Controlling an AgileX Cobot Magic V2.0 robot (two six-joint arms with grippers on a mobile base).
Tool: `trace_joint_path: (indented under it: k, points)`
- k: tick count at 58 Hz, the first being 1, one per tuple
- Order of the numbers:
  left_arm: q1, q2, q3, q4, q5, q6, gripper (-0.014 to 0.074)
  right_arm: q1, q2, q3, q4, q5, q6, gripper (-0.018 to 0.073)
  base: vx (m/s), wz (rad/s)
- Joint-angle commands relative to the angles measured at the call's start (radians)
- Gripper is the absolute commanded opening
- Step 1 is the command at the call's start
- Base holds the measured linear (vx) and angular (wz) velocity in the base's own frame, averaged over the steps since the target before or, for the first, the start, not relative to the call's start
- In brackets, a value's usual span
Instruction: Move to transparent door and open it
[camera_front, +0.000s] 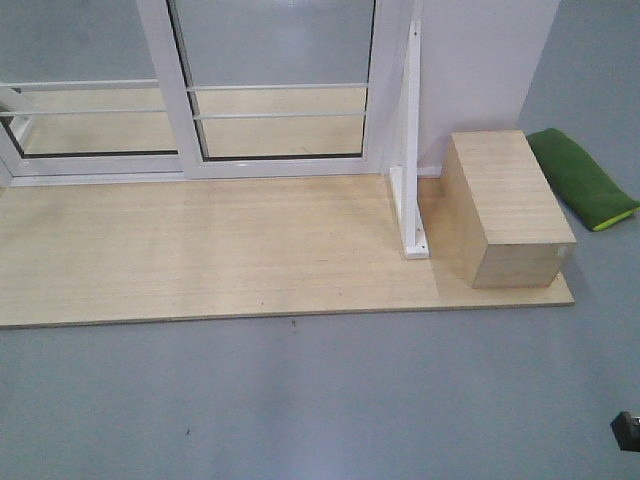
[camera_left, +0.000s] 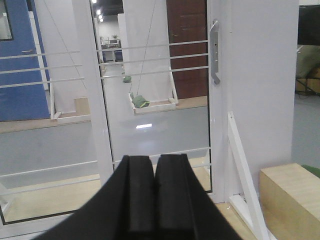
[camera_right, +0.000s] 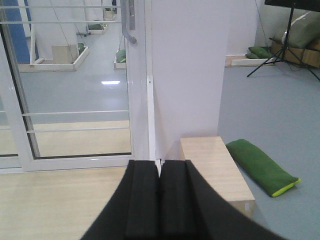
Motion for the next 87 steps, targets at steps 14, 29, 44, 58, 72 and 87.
trace_joint_path:
  k: [14, 29, 44, 58, 72, 87]
  points:
    - [-0.004, -0.012, 0.031, -0.009, -0.089, -0.009, -0.0006, -0.006, -0.016, 0.013, -0.004, -0.084, 0.001, -0.0005, 0.51, 0.06]
    - [-0.004, -0.012, 0.031, -0.009, -0.089, -0.009, -0.0006, -0.006, -0.016, 0.013, -0.004, -0.081, 0.001, -0.0005, 0.52, 0.07]
    - [-0.004, -0.012, 0.031, -0.009, -0.089, -0.009, -0.0006, -0.006, -0.016, 0.013, -0.004, -0.083, 0.001, -0.0005, 0.5, 0.06]
    - [-0.004, -0.012, 0.031, -0.009, -0.089, -0.009, -0.0006, -0.006, -0.016, 0.013, -0.004, -0.083, 0.001, -0.0005, 0.47, 0.01]
    - [-0.004, -0.012, 0.031, -0.009, -0.089, -0.009, -0.0006, -0.006, -0.016, 0.013, -0.004, -0.083, 0.001, -0.0005, 0.42, -0.03]
    - [-0.004, -0.012, 0.031, -0.009, -0.089, -0.009, -0.0006, -0.006, -0.016, 0.013, -0.004, -0.083, 0.001, -0.0005, 0.35, -0.03]
